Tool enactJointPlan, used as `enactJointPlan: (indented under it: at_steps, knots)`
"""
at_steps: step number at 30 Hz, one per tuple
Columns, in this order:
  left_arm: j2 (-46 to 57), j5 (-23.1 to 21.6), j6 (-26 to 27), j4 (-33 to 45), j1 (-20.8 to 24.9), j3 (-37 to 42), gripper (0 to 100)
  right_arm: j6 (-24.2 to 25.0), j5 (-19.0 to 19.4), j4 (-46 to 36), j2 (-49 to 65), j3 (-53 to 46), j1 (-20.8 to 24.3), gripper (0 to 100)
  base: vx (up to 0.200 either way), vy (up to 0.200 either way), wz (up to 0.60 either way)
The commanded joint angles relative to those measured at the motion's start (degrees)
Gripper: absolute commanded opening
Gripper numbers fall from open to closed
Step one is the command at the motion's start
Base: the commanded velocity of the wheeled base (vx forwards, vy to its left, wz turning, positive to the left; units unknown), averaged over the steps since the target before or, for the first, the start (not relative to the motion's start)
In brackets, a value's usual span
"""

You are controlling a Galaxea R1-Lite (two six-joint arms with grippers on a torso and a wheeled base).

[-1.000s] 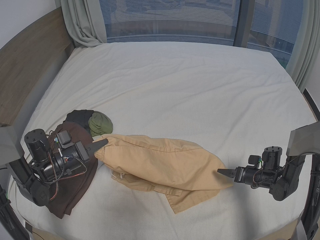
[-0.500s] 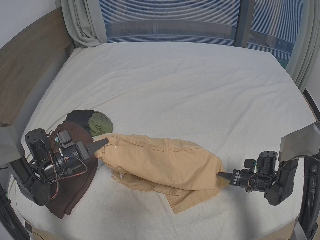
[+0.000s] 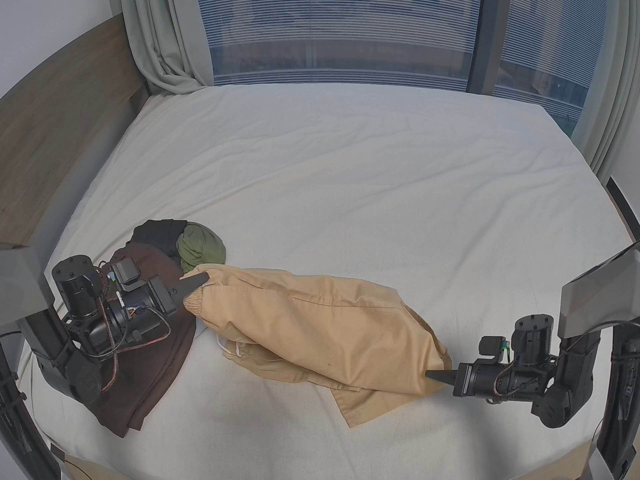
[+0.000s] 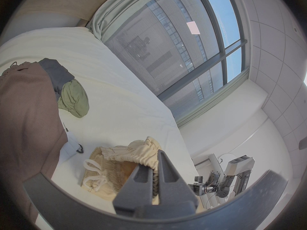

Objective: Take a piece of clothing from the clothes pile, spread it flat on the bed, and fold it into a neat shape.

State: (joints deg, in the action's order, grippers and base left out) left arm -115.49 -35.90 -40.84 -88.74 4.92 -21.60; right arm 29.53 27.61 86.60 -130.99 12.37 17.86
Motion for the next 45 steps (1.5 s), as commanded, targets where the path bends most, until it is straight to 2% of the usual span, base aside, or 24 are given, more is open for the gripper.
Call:
enactJointPlan:
  at_steps: [1, 10, 16, 17, 21, 25, 28, 30, 34, 40, 41, 45]
  knots:
    - [-0.96, -0.84, -0.12, -0.03, -1.32, -0.46, 0, -0.70, 0.07, 0.50, -2.25, -2.88, 2.62, 0, 0.000, 0.000, 0.00]
    - [-1.49, -0.66, 0.41, -0.03, -2.20, 0.24, 0, -4.83, 0.25, 1.64, -6.30, -5.17, 3.94, 0, 0.000, 0.000, 0.00]
    - [-2.90, -0.84, 4.19, -0.03, -2.11, 1.04, 0, -5.18, 0.25, 1.82, -6.65, -4.55, 3.50, 0, 0.000, 0.000, 0.00]
    - [-3.16, -0.84, 4.63, -0.03, -2.11, 1.04, 0, -5.18, 0.34, 1.82, -6.56, -4.38, 3.41, 100, 0.000, 0.000, 0.00]
    - [-3.42, -0.84, 5.24, -0.12, -2.11, 1.12, 0, -4.83, 1.57, 1.82, -5.77, -2.79, 3.15, 100, 0.000, 0.000, 0.00]
    - [-3.16, -0.84, 5.24, -0.03, -2.02, 1.21, 0, -4.39, 2.80, 1.82, -0.06, -0.77, -0.28, 100, 0.000, 0.000, 0.00]
    - [-3.07, -0.84, 5.24, -0.03, -1.85, 1.30, 0, -2.63, 3.59, 1.73, 2.67, 1.34, -2.39, 100, 0.000, 0.000, 0.00]
    - [-3.16, -0.84, 5.33, -0.12, -1.67, 1.30, 0, 0.71, 3.50, 1.82, 3.37, 3.89, -3.18, 100, 0.000, 0.000, 0.00]
    - [-3.07, -0.92, 5.33, -0.03, -1.59, 1.30, 0, 4.22, 2.89, 1.82, 2.76, 6.61, -3.01, 100, 0.000, 0.000, 0.00]
    - [-2.81, -0.92, 5.33, -0.12, -1.59, 1.30, 0, 4.75, 1.66, 1.73, -1.20, 8.11, -2.48, 100, 0.000, 0.000, 0.00]
    - [-2.72, -0.92, 5.33, -0.12, -1.59, 1.30, 0, 5.02, -0.01, 1.73, -3.40, 9.25, -2.21, 100, 0.000, 0.000, 0.00]
    - [-2.63, -0.92, 5.33, -0.12, -1.50, 1.30, 0, 6.95, -2.21, 1.82, -6.21, 11.27, -0.98, 100, 0.000, 0.000, 0.00]
